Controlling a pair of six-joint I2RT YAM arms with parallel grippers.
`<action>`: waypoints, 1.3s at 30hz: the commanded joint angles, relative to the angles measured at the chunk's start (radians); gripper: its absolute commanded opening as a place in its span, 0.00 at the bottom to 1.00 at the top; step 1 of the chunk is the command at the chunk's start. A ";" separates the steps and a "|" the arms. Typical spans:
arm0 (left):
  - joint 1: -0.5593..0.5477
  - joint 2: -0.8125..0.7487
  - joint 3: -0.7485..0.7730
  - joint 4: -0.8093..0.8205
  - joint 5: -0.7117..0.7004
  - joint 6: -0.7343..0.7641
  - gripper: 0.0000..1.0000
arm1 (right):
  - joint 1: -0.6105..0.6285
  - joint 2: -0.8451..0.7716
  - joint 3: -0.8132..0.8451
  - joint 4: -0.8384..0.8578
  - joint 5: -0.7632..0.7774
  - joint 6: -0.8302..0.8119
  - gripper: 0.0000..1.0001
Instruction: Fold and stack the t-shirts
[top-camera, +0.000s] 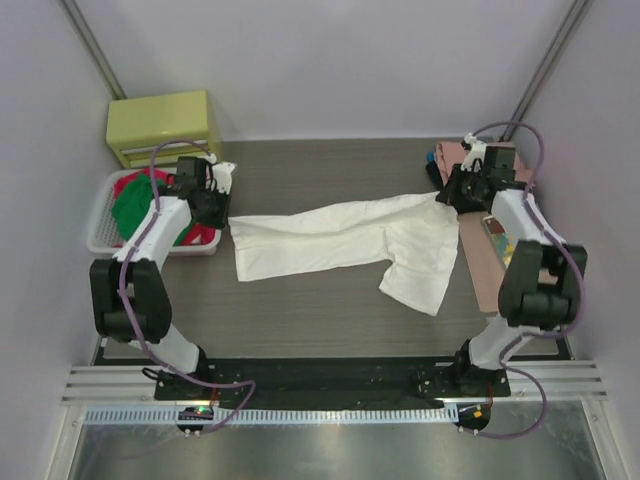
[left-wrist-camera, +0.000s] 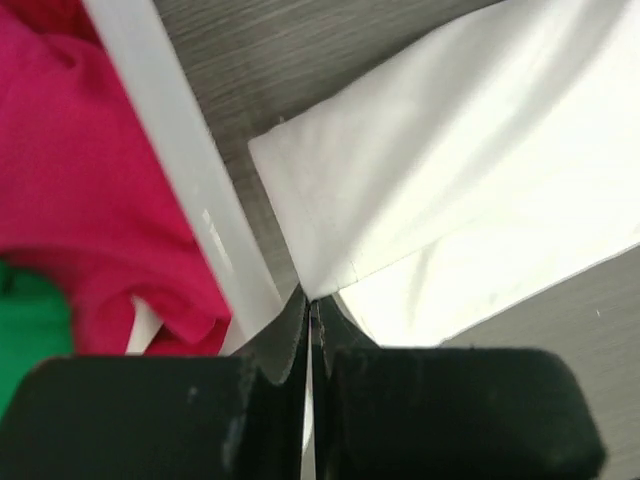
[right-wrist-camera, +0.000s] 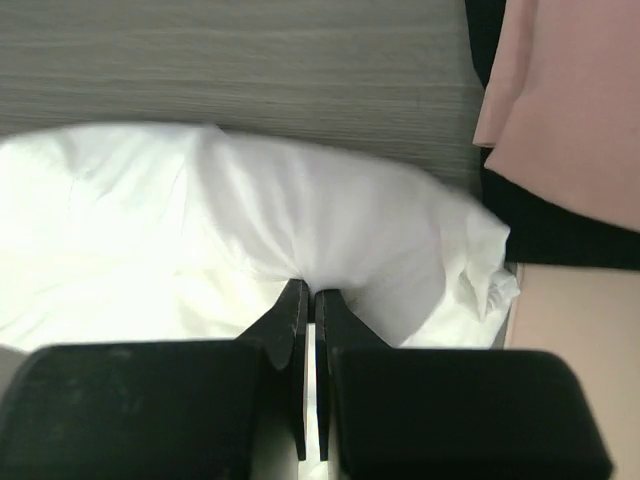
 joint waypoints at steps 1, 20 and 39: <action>-0.008 0.143 0.020 0.151 -0.053 -0.018 0.00 | 0.040 0.274 0.066 0.221 0.053 0.002 0.01; -0.026 0.123 -0.042 0.295 -0.141 -0.071 0.04 | 0.189 0.353 0.057 0.413 0.247 -0.013 0.01; -0.026 -0.279 -0.150 0.038 0.000 -0.097 0.53 | 0.212 -0.247 -0.227 0.102 0.299 0.026 0.56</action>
